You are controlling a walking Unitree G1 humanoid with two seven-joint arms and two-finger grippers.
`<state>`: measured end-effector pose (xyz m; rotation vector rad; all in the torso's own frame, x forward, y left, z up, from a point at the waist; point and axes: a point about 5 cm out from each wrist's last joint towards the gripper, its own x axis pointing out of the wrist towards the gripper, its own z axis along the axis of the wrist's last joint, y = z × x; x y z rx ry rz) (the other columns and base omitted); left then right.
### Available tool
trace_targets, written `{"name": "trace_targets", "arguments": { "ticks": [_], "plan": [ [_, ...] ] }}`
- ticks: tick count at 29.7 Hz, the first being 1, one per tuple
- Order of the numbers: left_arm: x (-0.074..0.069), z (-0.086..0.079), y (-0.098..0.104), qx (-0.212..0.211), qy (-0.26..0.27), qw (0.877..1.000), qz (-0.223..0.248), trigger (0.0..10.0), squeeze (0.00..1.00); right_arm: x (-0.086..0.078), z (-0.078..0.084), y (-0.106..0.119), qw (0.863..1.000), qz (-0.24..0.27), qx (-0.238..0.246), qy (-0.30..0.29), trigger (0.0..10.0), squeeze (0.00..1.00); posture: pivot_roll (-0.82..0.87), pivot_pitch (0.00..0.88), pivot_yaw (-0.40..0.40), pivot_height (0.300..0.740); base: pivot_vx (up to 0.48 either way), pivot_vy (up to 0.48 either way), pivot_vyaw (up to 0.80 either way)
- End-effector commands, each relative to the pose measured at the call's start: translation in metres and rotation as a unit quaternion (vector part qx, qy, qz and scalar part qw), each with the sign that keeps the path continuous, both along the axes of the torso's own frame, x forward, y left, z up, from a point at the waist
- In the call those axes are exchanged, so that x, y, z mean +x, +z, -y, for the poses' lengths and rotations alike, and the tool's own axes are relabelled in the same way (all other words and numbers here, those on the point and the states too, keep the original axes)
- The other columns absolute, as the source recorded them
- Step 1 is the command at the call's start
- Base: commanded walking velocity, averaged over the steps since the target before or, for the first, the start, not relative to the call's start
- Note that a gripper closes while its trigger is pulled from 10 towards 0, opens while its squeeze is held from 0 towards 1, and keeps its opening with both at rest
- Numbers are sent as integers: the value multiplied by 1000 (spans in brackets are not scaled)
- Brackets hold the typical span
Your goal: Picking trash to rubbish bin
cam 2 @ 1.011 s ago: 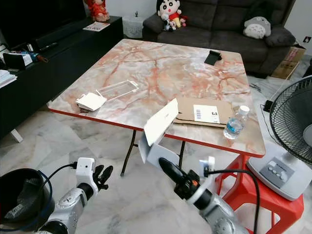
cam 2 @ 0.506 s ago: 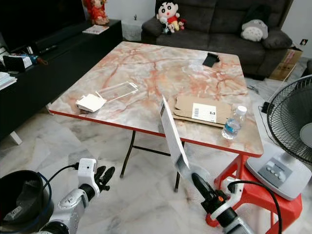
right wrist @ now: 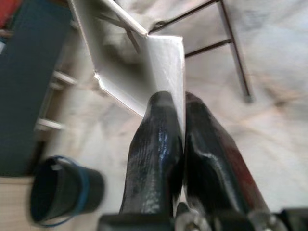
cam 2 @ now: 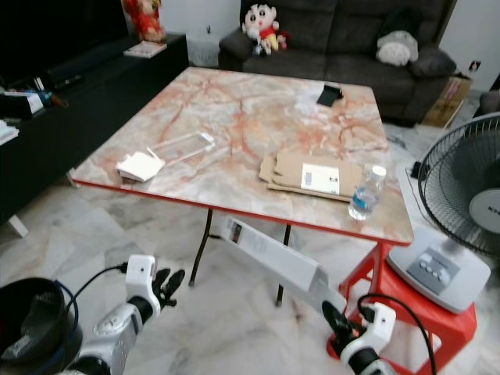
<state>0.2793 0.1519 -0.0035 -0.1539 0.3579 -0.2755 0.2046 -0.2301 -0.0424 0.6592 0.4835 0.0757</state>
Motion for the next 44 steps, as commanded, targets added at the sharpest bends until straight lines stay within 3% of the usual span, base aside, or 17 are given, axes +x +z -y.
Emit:
{"name": "trace_targets", "arguments": {
  "ticks": [1, 5, 8, 13, 20, 28, 31, 33, 44],
  "plan": [
    [-1, 2, -3, 14, -9, 1000, -10, 10000, 0, 5, 0, 1, 1000, -7, -28, -3, 10000, 0, 24, 0, -17, 740, 0, 0, 0],
    [-5, 0, -7, 22, 1, 1000, -21, 10000, 0, 9, -6, -3, 997, -34, -73, 0, 10000, 0, 22, 0, -17, 740, 0, 0, 0],
    [-11, -8, -15, 39, 21, 998, -42, 10000, 0, 10, -13, -12, 984, -93, -149, 3, 10000, 0, 26, 0, -20, 740, 0, 0, 0],
    [-24, -17, -27, 53, 41, 995, -80, 10000, 0, 2, -27, -22, 973, -134, -184, 34, 10000, 0, 30, 0, -23, 740, 0, 0, 0],
    [-47, -30, -46, 71, 84, 984, -143, 10000, 0, -9, -42, -33, 964, -173, -195, 44, 10000, 0, 37, 0, -28, 740, 0, 0, 0],
    [-58, -38, -54, 72, 119, 975, -175, 10000, 0, -12, -48, -36, 959, -180, -211, 57, 10000, 0, 32, 0, -29, 740, 0, 0, 0],
    [-66, -42, -60, 82, 124, 969, -196, 10000, 0, -14, -46, -37, 954, -187, -226, 57, 10000, 0, 32, 0, -29, 740, 0, 0, 0],
    [-73, -45, -64, 111, 129, 962, -214, 10000, 0, -14, -48, -37, 952, -188, -233, 66, 10000, 0, 25, 0, -30, 740, 0, 0, 0],
    [-83, -49, -69, 136, 141, 953, -230, 10000, 0, -11, -52, -36, 953, -185, -231, 68, 10000, 0, 18, 0, -31, 740, 0, 0, 0]
  ]
}}
